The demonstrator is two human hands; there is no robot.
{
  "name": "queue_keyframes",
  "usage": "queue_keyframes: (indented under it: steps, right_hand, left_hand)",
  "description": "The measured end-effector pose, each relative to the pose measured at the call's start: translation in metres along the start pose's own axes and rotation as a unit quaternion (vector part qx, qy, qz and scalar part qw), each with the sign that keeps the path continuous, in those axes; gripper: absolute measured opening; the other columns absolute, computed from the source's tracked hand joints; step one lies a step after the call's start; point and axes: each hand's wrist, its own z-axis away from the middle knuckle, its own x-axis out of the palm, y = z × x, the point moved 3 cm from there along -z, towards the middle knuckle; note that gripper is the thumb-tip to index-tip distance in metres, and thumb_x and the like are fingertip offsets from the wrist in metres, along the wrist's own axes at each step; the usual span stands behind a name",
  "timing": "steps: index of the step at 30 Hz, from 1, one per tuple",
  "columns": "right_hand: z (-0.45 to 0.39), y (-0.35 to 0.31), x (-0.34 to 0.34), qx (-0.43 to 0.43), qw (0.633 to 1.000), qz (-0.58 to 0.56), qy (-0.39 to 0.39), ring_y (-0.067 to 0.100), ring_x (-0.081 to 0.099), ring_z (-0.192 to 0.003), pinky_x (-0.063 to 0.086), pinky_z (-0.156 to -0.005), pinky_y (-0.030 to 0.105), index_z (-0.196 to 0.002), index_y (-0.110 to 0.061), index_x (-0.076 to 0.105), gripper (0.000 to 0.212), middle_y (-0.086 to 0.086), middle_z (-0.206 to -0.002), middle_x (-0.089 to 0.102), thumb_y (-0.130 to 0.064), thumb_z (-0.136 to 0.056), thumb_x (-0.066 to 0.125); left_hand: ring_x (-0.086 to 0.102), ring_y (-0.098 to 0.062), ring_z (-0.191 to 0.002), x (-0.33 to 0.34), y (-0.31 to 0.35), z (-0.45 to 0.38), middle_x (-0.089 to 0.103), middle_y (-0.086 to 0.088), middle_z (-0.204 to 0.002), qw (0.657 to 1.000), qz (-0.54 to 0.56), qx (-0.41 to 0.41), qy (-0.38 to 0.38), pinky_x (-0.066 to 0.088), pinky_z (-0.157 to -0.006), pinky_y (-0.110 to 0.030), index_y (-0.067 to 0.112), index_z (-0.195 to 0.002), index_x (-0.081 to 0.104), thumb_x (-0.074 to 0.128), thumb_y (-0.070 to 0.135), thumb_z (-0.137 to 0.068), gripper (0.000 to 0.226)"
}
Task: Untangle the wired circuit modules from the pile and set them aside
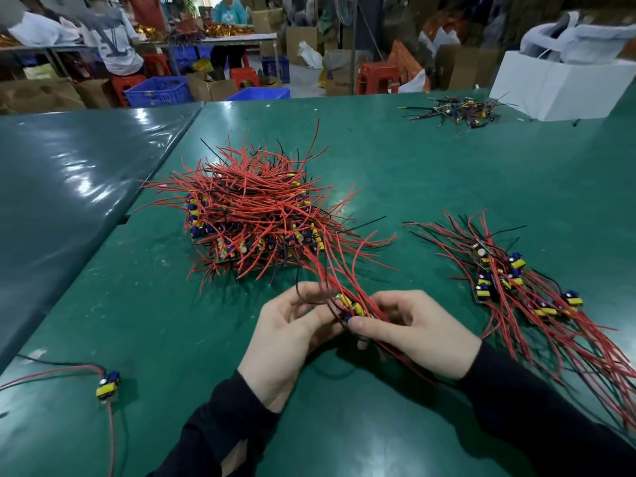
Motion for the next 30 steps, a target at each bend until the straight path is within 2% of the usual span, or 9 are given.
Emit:
queue_keyframes:
  steps: [2,5,6,8,11,14,19,26,30]
  right_hand:
    - [0.0,-0.001,0.002,-0.029,1.0,0.0,0.002,0.015,0.051,-0.048,0.04,-0.046,0.022,-0.085,-0.005,0.067,0.038,0.01,-0.063,0.065,-0.041,-0.074,0.072]
    - [0.001,-0.004,0.004,-0.09,0.993,0.068,0.046,0.017,0.05,-0.055,0.042,-0.052,0.037,-0.079,-0.008,0.064,0.035,0.016,-0.064,0.06,-0.042,-0.077,0.071]
    - [0.001,-0.005,0.004,-0.109,0.988,0.099,0.057,0.014,0.048,-0.057,0.041,-0.054,0.038,-0.076,-0.01,0.063,0.033,0.013,-0.063,0.058,-0.042,-0.077,0.068]
    - [0.002,-0.006,0.003,-0.133,0.979,0.137,0.07,0.005,0.044,-0.055,0.037,-0.052,0.029,-0.072,-0.014,0.06,0.028,0.0,-0.056,0.051,-0.041,-0.081,0.064]
    - [0.001,-0.005,0.002,-0.111,0.984,0.133,0.046,-0.001,0.043,-0.048,0.033,-0.05,0.014,-0.069,-0.017,0.058,0.028,-0.009,-0.052,0.053,-0.038,-0.088,0.062]
    - [0.001,-0.003,0.002,-0.066,0.988,0.139,0.009,0.002,0.048,-0.046,0.035,-0.049,0.014,-0.072,-0.015,0.057,0.028,-0.003,-0.053,0.059,-0.039,-0.088,0.059]
    - [0.004,-0.006,0.001,-0.073,0.975,0.212,0.006,0.002,0.049,-0.041,0.033,-0.048,0.015,-0.071,-0.016,0.053,0.03,-0.004,-0.047,0.059,-0.039,-0.091,0.056]
    - [0.008,-0.015,0.0,-0.144,0.959,0.243,0.031,0.021,0.051,-0.048,0.043,-0.053,0.04,-0.066,-0.008,0.047,0.036,0.009,-0.052,0.058,-0.028,-0.094,0.056]
    - [0.01,-0.015,0.001,-0.13,0.984,0.121,-0.013,0.011,0.056,-0.043,0.037,-0.045,0.018,-0.074,-0.005,0.05,0.031,0.002,-0.051,0.059,-0.029,-0.093,0.054]
  left_hand:
    - [0.066,-0.013,-0.068,0.0,-0.001,-0.001,0.07,-0.01,-0.078,1.0,0.007,-0.001,-0.001,0.057,-0.064,-0.022,0.005,-0.087,0.063,0.068,0.013,-0.063,0.025]
    - [0.065,-0.013,-0.061,-0.001,-0.004,-0.002,0.069,-0.009,-0.075,0.999,0.025,-0.023,0.002,0.056,-0.059,-0.022,0.005,-0.089,0.06,0.064,0.016,-0.072,0.021]
    - [0.064,-0.013,-0.059,0.0,-0.006,-0.002,0.069,-0.009,-0.074,0.999,0.022,-0.033,-0.002,0.054,-0.059,-0.022,0.004,-0.09,0.06,0.063,0.018,-0.075,0.021]
    - [0.063,-0.013,-0.056,0.001,-0.008,-0.001,0.068,-0.008,-0.07,0.999,0.008,-0.04,-0.025,0.052,-0.057,-0.022,0.003,-0.087,0.062,0.062,0.022,-0.076,0.023]
    - [0.062,-0.011,-0.053,0.001,-0.008,-0.001,0.066,-0.007,-0.065,0.999,-0.004,-0.027,-0.043,0.053,-0.053,-0.019,0.005,-0.077,0.067,0.062,0.021,-0.075,0.017]
    - [0.059,-0.011,-0.053,-0.001,-0.01,-0.002,0.063,-0.008,-0.066,0.999,-0.02,-0.015,-0.046,0.052,-0.053,-0.019,0.004,-0.075,0.066,0.062,0.021,-0.075,0.017]
    - [0.058,-0.01,-0.056,-0.001,-0.014,-0.003,0.06,-0.005,-0.068,0.996,-0.062,0.005,-0.062,0.053,-0.054,-0.02,0.003,-0.083,0.061,0.059,0.023,-0.078,0.021]
    - [0.055,-0.006,-0.057,0.001,-0.01,-0.004,0.061,0.004,-0.073,0.981,-0.152,0.069,-0.094,0.053,-0.049,-0.025,0.004,-0.095,0.058,0.054,0.023,-0.085,0.022]
    - [0.049,-0.013,-0.048,-0.003,-0.003,-0.003,0.056,-0.001,-0.064,0.971,-0.178,0.073,-0.145,0.045,-0.041,-0.024,0.0,-0.087,0.055,0.056,0.035,-0.089,0.035]
